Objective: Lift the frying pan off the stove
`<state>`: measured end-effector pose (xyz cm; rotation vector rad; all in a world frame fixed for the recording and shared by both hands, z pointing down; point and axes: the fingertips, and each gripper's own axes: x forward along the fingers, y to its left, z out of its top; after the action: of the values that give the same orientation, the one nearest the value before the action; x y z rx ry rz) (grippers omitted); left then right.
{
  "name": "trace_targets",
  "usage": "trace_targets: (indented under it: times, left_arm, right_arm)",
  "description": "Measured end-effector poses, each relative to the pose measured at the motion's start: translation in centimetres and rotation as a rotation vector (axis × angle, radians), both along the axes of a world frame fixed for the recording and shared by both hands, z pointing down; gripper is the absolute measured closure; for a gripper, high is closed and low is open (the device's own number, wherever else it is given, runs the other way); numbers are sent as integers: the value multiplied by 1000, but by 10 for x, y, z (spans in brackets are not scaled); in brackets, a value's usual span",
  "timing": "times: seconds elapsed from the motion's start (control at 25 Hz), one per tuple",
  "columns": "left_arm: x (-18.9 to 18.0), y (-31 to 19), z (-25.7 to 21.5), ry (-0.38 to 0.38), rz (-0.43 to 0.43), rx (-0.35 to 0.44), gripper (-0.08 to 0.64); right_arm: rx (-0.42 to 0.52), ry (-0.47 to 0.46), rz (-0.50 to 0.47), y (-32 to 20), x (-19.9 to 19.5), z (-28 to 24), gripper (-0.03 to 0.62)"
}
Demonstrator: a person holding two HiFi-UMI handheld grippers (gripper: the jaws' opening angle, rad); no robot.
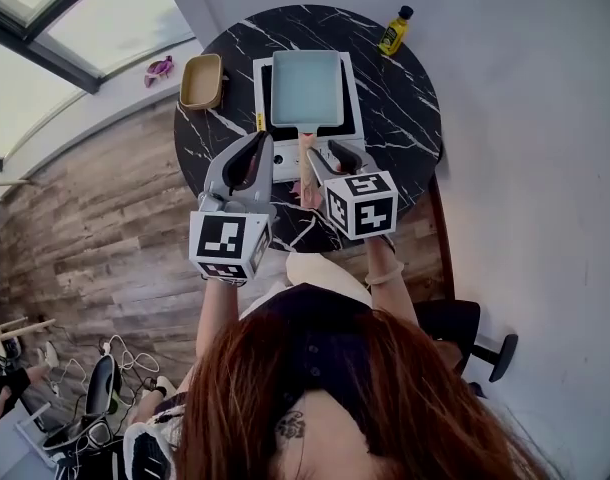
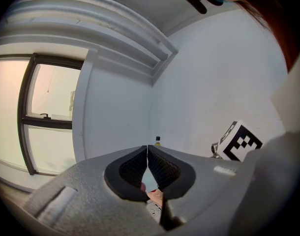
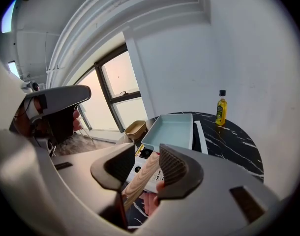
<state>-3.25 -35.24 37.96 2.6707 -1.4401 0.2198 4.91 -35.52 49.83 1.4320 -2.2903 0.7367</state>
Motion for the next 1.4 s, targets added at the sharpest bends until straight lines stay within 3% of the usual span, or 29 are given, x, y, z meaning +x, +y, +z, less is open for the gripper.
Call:
trace_targets:
  times: [0.8, 1.4]
  left_arm:
    - [3, -24, 19, -29, -6, -46, 548]
    - [4, -36, 33, -44, -11, -82, 548]
  right_arm:
    - [-161, -94, -20, -19, -8, 55, 396]
    - [-317, -279, -21, -22, -15, 89, 357]
